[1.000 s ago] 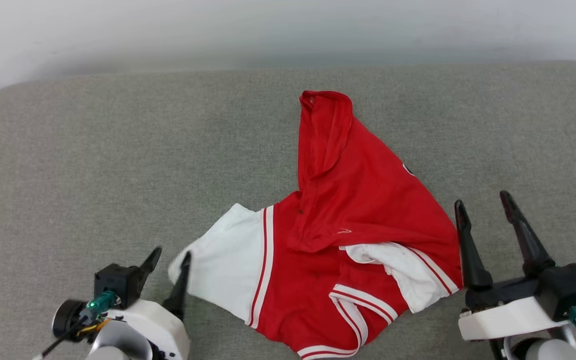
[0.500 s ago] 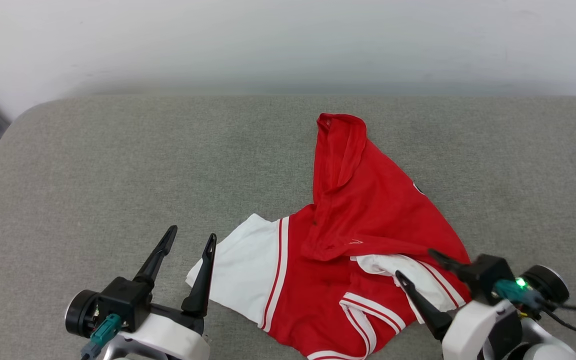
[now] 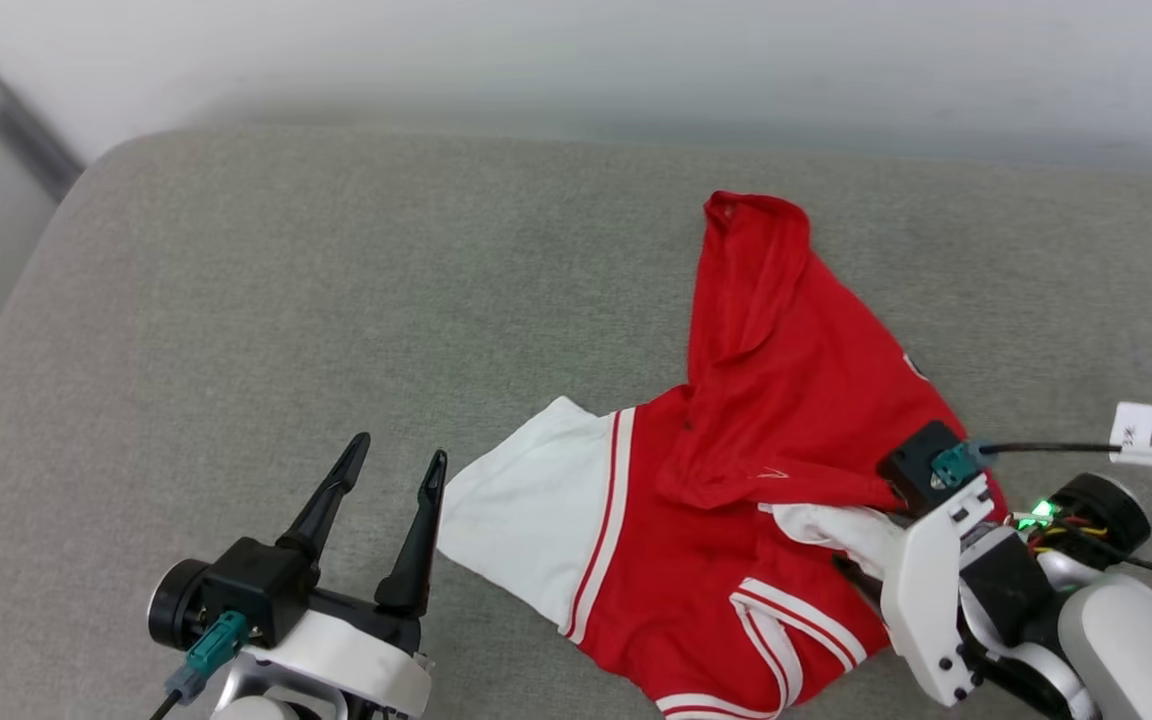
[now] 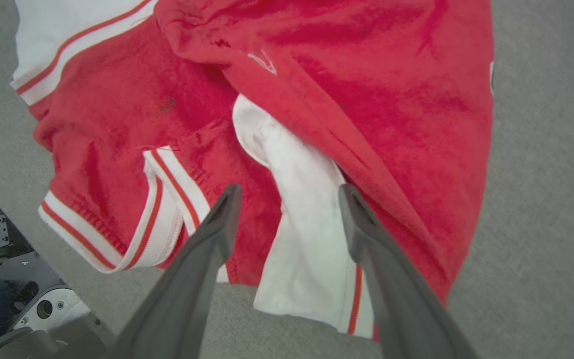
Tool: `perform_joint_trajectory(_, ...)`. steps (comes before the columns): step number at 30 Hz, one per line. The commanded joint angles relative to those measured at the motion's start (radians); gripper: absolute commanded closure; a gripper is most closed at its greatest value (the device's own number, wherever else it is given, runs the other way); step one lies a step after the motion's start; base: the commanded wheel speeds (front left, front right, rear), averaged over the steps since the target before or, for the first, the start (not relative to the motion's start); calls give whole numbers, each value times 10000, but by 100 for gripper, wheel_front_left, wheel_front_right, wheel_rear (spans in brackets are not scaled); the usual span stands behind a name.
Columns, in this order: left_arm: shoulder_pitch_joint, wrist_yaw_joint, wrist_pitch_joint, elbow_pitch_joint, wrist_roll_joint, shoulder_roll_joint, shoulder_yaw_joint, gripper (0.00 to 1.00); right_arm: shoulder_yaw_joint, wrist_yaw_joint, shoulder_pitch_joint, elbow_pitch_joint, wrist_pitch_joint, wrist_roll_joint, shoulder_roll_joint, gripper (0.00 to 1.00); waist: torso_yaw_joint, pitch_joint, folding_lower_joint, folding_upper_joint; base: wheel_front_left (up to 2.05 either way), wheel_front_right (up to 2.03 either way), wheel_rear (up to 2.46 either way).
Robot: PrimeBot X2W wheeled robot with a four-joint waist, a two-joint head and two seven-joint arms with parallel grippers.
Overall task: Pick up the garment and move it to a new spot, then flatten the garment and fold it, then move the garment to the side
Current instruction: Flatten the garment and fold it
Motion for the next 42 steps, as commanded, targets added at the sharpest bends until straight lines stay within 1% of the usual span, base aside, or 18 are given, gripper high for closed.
perform_joint_trajectory(1,-100,-82,-24,47,85,-41,66,0,74,-3,-157,134,70,57,-53,0,225,210,0,0,0,0,0)
perform_joint_trajectory(4,-214,-181,-24,170,155,-200,158,0,183,-3,-496,437,76,-15,-41,0,411,372,0,0,0,0,0)
perform_joint_trajectory(9,-268,-339,-25,293,274,-362,277,0,205,-3,-585,1145,222,-51,48,0,582,520,0,0,0,0,0)
perform_joint_trajectory(10,-277,-365,-25,311,303,-392,294,0,197,-3,-590,1250,226,-48,57,18,598,537,0,0,0,0,0)
perform_joint_trajectory(11,-289,-383,-25,330,333,-417,309,0,213,-3,-596,1348,202,-69,48,64,607,557,0,0,0,0,0)
perform_joint_trajectory(12,-302,-404,-25,350,338,-439,328,0,271,-3,-606,1396,161,-104,22,100,607,571,0,0,0,0,0)
perform_joint_trajectory(18,-139,-469,-25,528,407,-456,479,0,197,-3,-570,1061,-280,83,114,100,309,362,0,0,0,0,0)
perform_joint_trajectory(23,6,-479,-25,672,316,-424,633,0,-107,-3,-186,135,-468,385,-85,100,-207,26,0,0,0,0,0)
perform_joint_trajectory(28,140,-496,-25,604,227,-493,841,0,-515,-3,464,-1020,-425,699,-789,100,-757,-187,0,0,0,0,0)
perform_joint_trajectory(30,192,-495,-25,591,229,-480,913,0,-1123,-8,882,-1208,-436,916,-918,100,-971,-233,0,0,0,0,0)
perform_joint_trajectory(31,192,-495,-25,591,229,-480,913,0,-1123,-8,882,-1208,-436,916,-918,100,-971,-233,0,0,0,0,0)
perform_joint_trajectory(33,205,-499,-25,583,252,-488,954,0,-1591,-3,1320,-1464,-402,1027,-1142,100,-1110,-244,0,0,0,0,0)
perform_joint_trajectory(37,247,-503,-25,576,251,-500,972,0,-2744,-3,2257,-1458,-509,1220,-1476,100,-1327,-228,0,0,0,0,0)
perform_joint_trajectory(42,147,-506,-25,640,207,-445,877,0,-3234,-4,3058,-1003,-1086,1190,-2379,100,-1459,-146,0,0,0,0,0)
